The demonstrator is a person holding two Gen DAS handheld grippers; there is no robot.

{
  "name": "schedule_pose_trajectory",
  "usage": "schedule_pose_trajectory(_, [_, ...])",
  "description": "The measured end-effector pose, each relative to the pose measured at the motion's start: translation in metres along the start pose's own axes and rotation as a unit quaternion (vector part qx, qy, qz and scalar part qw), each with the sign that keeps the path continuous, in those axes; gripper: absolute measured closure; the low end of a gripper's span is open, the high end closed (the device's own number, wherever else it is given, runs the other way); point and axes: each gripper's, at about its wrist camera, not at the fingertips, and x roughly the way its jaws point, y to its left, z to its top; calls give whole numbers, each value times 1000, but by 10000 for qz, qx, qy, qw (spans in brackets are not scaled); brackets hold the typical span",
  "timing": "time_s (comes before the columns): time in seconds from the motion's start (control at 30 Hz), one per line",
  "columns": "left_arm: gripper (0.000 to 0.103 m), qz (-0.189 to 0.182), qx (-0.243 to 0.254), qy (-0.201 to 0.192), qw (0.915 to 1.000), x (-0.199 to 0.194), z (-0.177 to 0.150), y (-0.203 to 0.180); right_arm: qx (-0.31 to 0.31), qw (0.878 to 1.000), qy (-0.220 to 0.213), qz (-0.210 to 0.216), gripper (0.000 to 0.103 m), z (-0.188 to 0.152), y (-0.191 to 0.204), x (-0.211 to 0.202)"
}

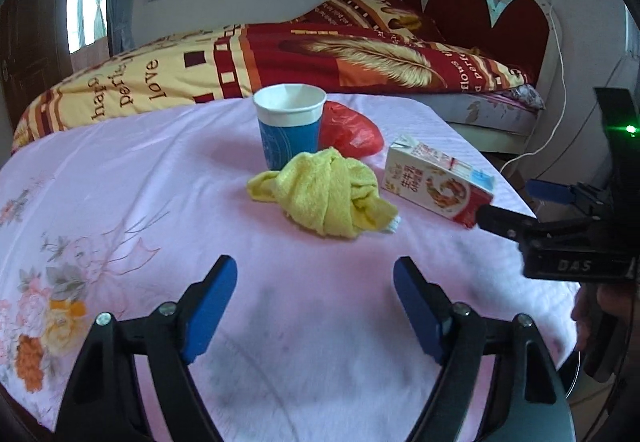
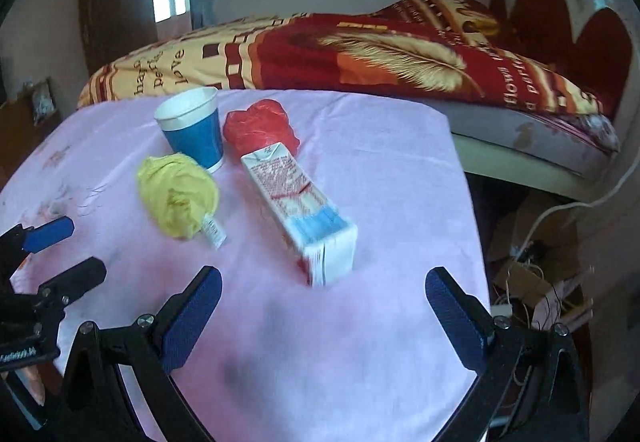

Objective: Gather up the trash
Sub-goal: 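Move both tools back toward the yellow cloth and juice box on the bed, then grasp the yellow cloth with the left tool while the right tool grasps the juice box, then carry the yellow cloth and juice box over the black bin with both tools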

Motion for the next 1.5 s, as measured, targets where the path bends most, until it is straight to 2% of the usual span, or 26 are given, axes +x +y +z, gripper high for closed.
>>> schedule_pose_trajectory(0.17, [22,-31,-3,45,10000,22,13,-3,104,9995,207,230,23,11,-8,32])
schedule_pose_trajectory(0.2, [22,-2,11,43,10000,26,17,-4,114,9994,186,260,31,12,-9,34])
schedule_pose_trajectory(0.23, [22,-1,-6,67,10000,32,21,-3,156,9993,140,324,52,13,-10,35])
schedule_pose_trajectory(0.33, [22,-30,-123,132,9998,47,31,0,254,9993,127,250,58,14,-10,36])
schedule_pose_trajectory(0.53, [24,-98,-160,394,9990,71,38,-1,264,9988,254,331,60,17,-4,43])
schedule_pose_trajectory(0.6, [49,-281,-198,497,9982,75,38,0,270,9985,315,371,60,17,-4,47])
schedule_pose_trajectory(0.63, [52,-356,-196,516,9978,75,38,-1,265,9984,341,361,61,15,-4,49])
schedule_pose_trajectory(0.7, [66,-421,-134,491,9978,72,38,-3,311,9980,379,398,65,13,-5,50])
schedule_pose_trajectory(0.77, [72,-449,-45,407,9982,64,35,-5,344,9979,332,439,67,11,-6,45])
schedule_pose_trajectory(1.07, [73,-655,323,145,9972,19,13,-18,241,9994,8,261,68,-9,1,1])
schedule_pose_trajectory(1.5, [73,-954,432,-209,9943,-47,-12,-37,512,9979,-394,-67,68,-62,-13,-114])
